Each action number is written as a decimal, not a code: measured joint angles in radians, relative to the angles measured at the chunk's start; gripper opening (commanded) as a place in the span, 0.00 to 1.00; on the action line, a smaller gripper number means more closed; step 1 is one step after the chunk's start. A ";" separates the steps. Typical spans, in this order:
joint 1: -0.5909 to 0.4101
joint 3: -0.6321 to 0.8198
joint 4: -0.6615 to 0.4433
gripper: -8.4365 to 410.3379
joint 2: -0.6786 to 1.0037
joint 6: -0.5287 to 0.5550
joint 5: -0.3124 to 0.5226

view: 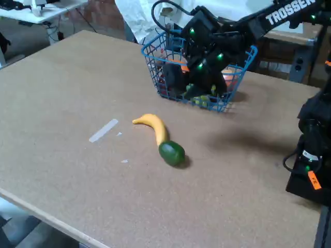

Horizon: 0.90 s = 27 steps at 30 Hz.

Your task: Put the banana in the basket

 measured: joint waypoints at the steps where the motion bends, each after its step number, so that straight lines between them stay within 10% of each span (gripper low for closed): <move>1: 0.000 0.000 -0.001 0.59 0.001 0.020 -0.009; 12: 0.000 0.001 -0.017 0.92 0.005 0.119 -0.027; 27: 0.000 0.076 -0.026 0.94 0.219 0.270 -0.013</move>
